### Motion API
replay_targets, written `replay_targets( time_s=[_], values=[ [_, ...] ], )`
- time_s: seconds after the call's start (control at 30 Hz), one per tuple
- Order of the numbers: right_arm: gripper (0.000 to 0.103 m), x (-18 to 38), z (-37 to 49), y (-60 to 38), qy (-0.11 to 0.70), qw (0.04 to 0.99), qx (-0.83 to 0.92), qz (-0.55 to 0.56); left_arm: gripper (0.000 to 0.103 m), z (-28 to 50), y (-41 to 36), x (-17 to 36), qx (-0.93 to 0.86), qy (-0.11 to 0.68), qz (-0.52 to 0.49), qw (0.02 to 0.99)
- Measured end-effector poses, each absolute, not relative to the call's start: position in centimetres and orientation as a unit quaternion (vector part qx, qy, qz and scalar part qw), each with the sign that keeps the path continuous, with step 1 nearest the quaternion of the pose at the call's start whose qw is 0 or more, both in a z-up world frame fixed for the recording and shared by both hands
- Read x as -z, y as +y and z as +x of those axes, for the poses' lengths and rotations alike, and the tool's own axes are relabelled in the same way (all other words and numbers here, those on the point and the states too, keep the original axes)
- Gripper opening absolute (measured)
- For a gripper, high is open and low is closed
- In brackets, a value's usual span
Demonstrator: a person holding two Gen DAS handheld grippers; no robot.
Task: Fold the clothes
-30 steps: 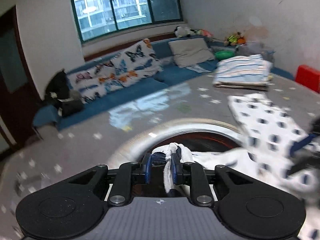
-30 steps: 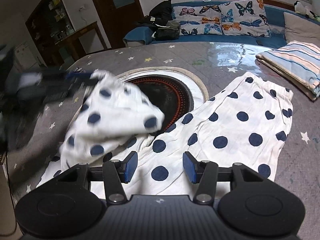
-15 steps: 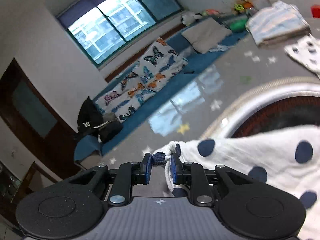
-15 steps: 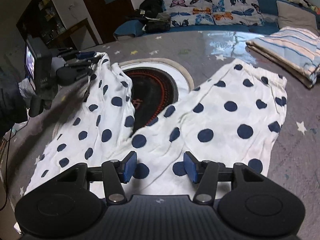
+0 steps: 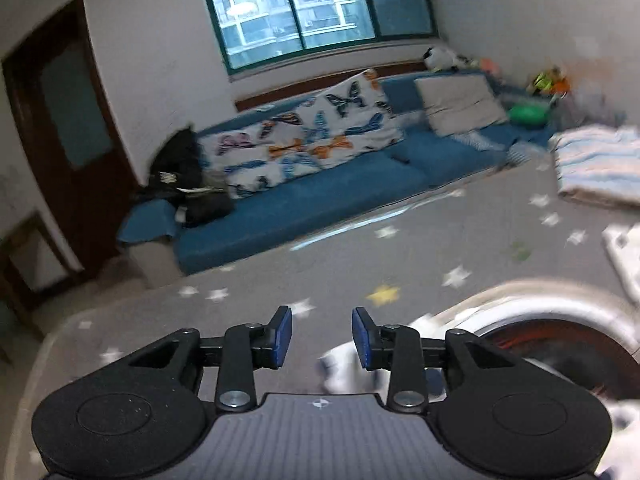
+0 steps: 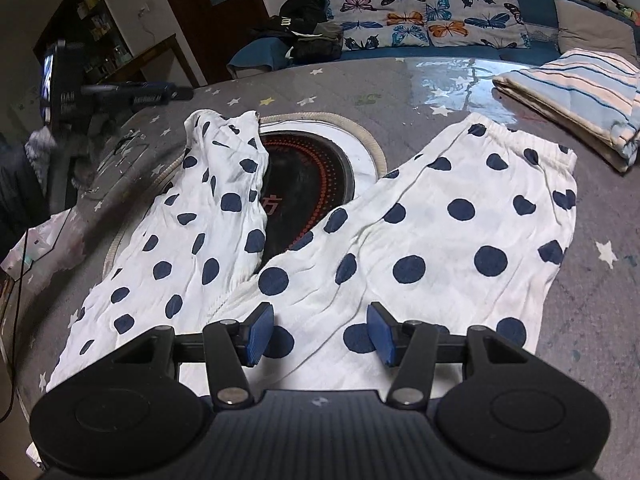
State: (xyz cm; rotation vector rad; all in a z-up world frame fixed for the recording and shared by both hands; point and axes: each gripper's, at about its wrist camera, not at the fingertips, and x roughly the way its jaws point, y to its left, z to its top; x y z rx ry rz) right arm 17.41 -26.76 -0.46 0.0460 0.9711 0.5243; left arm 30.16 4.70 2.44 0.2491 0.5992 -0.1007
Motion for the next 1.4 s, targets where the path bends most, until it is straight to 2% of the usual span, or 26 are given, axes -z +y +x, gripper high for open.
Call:
replay_targets(
  time_s=[0.17, 0.27, 0.37, 0.6, 0.77, 0.9, 1.27, 1.4],
  values=[
    [0.055, 0.5, 17.4, -26.9, 0.46, 0.851, -0.252, 0.027, 0.037, 30.8, 1.6, -0.5, 0.112, 0.329, 0.137, 0.927],
    [0.057, 0.5, 17.4, -27.0, 0.459, 0.851, -0.255, 0.03, 0.028, 31.4, 0.4, 0.9, 0.132, 0.349, 0.142, 0.917],
    [0.057, 0.5, 17.3, -26.9, 0.456, 0.853, -0.254, 0.025, 0.025, 31.8, -0.2, 2.4, 0.133, 0.359, 0.143, 0.912],
    [0.058, 0.4, 17.3, -27.2, 0.446, 0.86, -0.248, 0.008, 0.019, 32.4, -1.0, 4.1, 0.104, 0.308, 0.16, 0.932],
    [0.059, 0.4, 17.8, -27.4, 0.438, 0.864, -0.25, 0.006, 0.02, 32.2, -1.4, 4.9, 0.065, 0.263, 0.208, 0.94],
    [0.065, 0.2, 18.5, -28.1, 0.43, 0.87, -0.241, 0.008, 0.022, 33.2, -0.3, 4.7, 0.038, 0.263, 0.187, 0.946],
    [0.065, 0.6, 21.3, -31.4, 0.423, 0.887, -0.187, 0.002, 0.023, 34.2, 0.0, 4.7, 0.031, 0.264, 0.213, 0.94],
    [0.065, 0.0, 22.9, -32.2, 0.412, 0.894, -0.176, -0.006, 0.039, 33.0, -0.1, 3.8, 0.047, 0.265, 0.212, 0.94]
  ],
)
